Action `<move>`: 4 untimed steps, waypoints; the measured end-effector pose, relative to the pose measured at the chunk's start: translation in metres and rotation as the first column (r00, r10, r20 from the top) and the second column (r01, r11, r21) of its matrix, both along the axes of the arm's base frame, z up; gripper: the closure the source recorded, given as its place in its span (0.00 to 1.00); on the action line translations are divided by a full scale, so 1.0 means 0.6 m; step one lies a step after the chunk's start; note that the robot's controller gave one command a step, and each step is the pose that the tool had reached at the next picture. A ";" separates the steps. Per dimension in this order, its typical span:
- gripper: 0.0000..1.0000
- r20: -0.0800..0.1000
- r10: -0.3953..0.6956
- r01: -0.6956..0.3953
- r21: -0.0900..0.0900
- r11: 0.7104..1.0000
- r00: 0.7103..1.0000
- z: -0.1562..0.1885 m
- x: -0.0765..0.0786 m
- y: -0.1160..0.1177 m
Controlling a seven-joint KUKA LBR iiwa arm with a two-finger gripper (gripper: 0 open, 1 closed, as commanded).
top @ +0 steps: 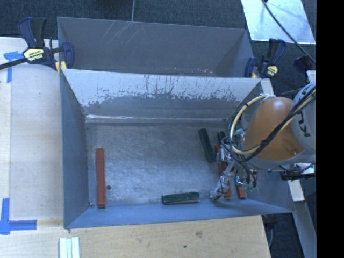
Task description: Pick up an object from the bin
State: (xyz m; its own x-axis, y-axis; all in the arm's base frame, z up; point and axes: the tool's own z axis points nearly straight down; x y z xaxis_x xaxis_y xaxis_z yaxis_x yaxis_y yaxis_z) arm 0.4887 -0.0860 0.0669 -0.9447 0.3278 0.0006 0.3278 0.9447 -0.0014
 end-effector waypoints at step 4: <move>1.00 0.009 -0.172 0.172 0.000 0.985 0.985 0.134 0.023 -0.105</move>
Offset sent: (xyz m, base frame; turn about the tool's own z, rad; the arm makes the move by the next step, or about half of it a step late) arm 0.0345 -0.0379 0.0031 0.1396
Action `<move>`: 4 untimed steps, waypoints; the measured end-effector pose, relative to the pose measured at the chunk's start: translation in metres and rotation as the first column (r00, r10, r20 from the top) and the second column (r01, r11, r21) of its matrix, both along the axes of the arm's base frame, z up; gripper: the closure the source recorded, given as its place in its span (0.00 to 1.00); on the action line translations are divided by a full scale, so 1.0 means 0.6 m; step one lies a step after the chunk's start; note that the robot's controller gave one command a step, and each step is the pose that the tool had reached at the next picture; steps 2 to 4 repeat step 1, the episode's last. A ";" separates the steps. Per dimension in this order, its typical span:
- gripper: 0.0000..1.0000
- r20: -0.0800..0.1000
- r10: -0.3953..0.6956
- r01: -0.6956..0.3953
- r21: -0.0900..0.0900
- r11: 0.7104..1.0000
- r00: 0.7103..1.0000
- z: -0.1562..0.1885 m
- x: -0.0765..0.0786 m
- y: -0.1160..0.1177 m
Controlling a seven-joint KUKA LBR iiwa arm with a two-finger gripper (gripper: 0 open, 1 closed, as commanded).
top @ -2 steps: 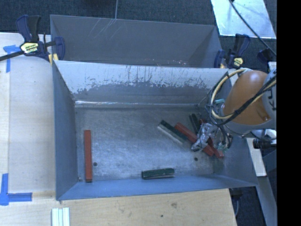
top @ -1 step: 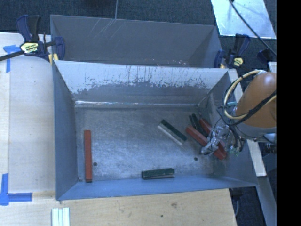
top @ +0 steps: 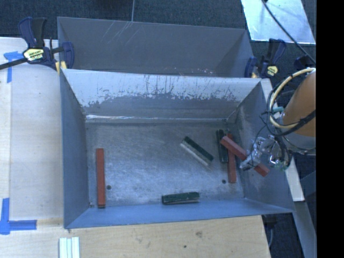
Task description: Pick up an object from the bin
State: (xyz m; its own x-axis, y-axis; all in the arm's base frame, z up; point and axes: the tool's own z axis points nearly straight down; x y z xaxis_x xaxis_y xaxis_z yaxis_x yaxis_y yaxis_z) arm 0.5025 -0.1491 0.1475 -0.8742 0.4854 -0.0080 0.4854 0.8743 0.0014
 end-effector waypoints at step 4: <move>1.00 0.004 -0.002 0.002 -0.001 1.000 1.000 0.120 0.017 0.004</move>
Offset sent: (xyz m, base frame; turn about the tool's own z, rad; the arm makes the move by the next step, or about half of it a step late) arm 0.0075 0.0031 0.0671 0.0039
